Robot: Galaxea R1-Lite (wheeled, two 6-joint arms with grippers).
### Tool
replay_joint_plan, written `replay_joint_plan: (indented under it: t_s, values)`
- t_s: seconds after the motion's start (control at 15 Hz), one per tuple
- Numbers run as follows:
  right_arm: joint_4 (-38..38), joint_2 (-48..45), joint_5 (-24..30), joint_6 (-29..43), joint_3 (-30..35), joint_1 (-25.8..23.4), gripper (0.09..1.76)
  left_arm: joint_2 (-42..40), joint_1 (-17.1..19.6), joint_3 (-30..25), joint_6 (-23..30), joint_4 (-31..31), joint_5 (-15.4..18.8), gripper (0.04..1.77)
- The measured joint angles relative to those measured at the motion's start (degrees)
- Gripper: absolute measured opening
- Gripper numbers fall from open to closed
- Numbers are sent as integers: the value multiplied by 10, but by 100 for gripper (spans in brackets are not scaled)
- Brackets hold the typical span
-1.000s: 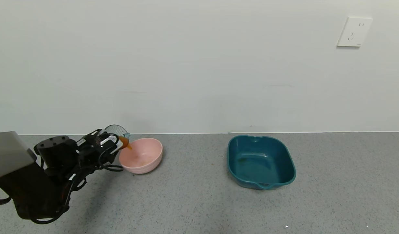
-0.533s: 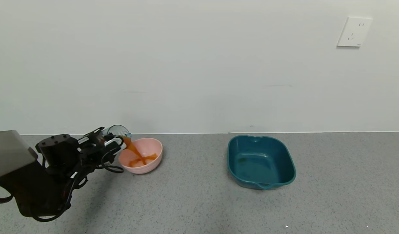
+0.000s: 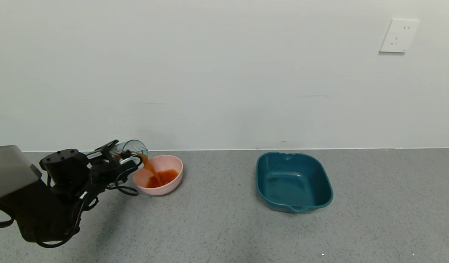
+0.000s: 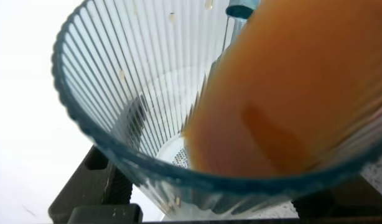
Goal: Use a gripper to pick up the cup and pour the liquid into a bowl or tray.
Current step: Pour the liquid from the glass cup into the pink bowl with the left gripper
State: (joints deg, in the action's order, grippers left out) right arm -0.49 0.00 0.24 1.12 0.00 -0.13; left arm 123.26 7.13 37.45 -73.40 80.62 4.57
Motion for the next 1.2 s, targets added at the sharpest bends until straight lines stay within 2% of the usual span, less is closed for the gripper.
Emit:
replay_joint_plan:
  t_s: [0.73,1.2]
  values:
    - [0,0,0,0,0,0,171,-6,-6,6,-70,0,-14,134]
    - [0,0,0,0,0,0,171,-10,-18,17,-94,-1,-28,134]
